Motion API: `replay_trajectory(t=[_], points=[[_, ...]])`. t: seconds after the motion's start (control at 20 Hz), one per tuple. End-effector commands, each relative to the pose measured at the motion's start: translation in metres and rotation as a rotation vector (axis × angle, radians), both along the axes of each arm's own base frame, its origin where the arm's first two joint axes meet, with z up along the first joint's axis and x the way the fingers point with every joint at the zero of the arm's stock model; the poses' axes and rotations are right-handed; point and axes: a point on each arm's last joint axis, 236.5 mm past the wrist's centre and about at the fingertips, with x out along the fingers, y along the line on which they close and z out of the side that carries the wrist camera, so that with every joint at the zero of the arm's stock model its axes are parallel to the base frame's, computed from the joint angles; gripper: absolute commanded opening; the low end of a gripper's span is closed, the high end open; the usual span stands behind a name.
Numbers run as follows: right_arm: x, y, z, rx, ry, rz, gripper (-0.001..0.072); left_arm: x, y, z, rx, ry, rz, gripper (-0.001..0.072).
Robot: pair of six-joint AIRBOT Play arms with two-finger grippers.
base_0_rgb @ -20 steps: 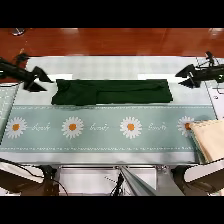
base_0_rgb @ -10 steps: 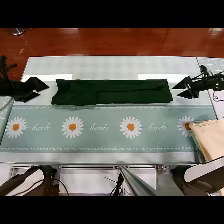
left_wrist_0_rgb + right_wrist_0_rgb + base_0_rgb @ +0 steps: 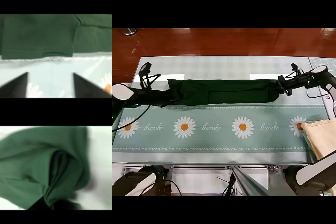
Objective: Fold the shirts.
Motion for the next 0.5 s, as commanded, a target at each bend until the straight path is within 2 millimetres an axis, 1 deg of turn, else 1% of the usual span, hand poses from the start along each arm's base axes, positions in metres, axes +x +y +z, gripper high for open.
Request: replay_trajectory(t=[0.0, 0.1, 0.15, 0.2, 0.3, 0.4, 0.45], points=[[-0.015, 0.004, 0.029, -0.001, -0.012, 0.072, 0.0023, -0.004, -0.011, -0.003, -0.002, 0.007, -0.027, 0.0015], [-0.034, -0.019, 0.057, -0.116, -0.046, 0.130, 0.0023, -0.003, -0.018, 0.000, -0.039, 0.008, -0.020, 0.0024], [-0.046, -0.029, 0.072, -0.176, -0.067, 0.148, 0.0023, -0.004, -0.024, 0.002, -0.048, 0.006, -0.031, 0.0024], [-0.060, -0.037, 0.088, -0.233, -0.098, 0.163, 0.0023, -0.007, -0.035, 0.002, -0.039, -0.008, -0.071, 0.0023], [-0.089, -0.044, 0.116, -0.331, -0.158, 0.156, 0.0023, -0.009, -0.068, 0.004, -0.030, -0.054, -0.151, 0.0022], [-0.120, -0.038, 0.140, -0.373, -0.220, 0.133, 0.0023, -0.007, -0.107, 0.001, -0.041, -0.086, -0.189, 0.0021], [-0.136, -0.032, 0.151, -0.378, -0.243, 0.116, 0.0023, -0.007, -0.131, -0.003, -0.049, -0.085, -0.216, 0.0022]])
